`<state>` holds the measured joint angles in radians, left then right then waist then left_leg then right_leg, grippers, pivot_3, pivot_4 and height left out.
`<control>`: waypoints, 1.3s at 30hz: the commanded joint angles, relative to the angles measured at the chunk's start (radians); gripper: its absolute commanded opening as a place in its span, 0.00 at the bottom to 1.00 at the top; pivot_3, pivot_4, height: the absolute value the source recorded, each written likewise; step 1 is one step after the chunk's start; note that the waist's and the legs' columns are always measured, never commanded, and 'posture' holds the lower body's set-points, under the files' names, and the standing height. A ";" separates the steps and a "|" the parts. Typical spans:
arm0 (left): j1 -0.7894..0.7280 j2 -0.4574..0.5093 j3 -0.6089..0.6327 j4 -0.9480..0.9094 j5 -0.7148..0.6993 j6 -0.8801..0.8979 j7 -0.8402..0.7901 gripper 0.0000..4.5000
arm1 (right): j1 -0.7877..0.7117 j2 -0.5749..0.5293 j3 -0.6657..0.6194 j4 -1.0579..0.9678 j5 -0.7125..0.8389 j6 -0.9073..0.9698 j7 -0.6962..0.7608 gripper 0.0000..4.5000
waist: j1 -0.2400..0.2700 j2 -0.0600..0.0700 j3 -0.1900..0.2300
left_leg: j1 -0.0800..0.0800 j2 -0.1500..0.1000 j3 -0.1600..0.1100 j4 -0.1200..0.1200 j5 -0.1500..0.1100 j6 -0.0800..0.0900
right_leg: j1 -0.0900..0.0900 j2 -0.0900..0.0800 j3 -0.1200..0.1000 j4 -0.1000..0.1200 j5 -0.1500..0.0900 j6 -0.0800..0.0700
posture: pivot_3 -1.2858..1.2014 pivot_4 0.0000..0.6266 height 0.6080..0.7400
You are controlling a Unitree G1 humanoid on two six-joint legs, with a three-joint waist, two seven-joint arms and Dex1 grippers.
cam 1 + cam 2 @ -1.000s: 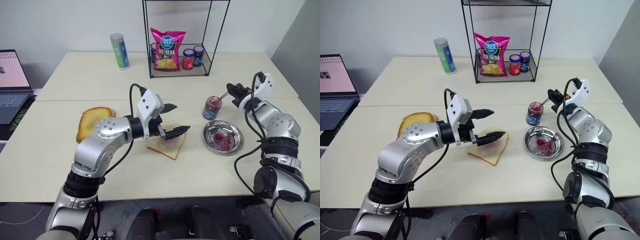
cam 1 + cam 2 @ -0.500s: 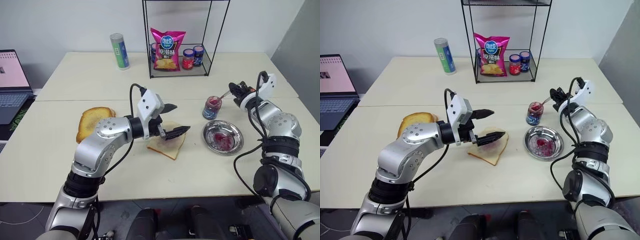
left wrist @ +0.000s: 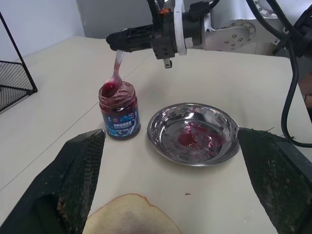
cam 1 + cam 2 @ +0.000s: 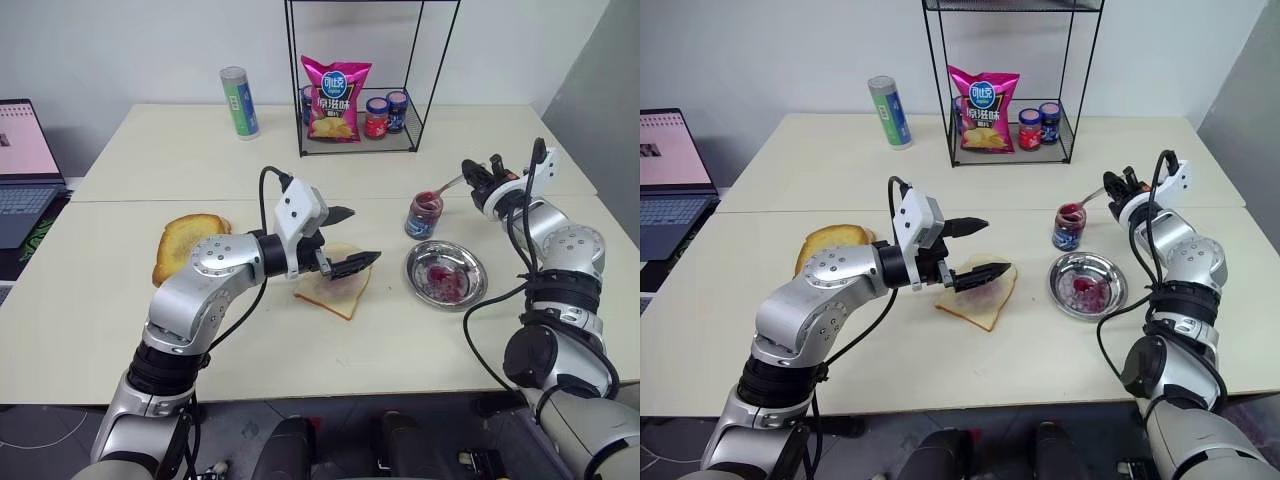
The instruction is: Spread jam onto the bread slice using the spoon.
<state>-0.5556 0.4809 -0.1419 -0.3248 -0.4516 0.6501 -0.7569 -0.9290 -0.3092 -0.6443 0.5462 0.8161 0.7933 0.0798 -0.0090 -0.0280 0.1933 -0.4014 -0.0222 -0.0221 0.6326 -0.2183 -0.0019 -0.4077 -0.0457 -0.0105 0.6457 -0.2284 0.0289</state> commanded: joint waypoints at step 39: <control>0.580 0.160 0.432 -0.464 -0.380 0.202 0.190 1.00 | 0.326 -0.059 1.032 -0.790 -0.553 -0.466 0.434 0.01 | -0.008 0.000 0.000 | 0.000 0.000 -0.001 -0.001 0.000 -0.001 | -0.001 -0.007 -0.001 -0.001 -0.004 0.003 | 0.52 0.24 1.00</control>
<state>0.0166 0.6489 0.2962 -0.7515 -0.8300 0.8809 -0.5843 -0.6063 -0.3735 0.3864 -0.2320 0.2999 0.3917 0.4829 -0.0167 -0.0280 0.1930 -0.4009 -0.0225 -0.0234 0.6311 -0.2183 -0.0025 -0.4092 -0.0522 -0.0118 0.6452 -0.2326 0.0317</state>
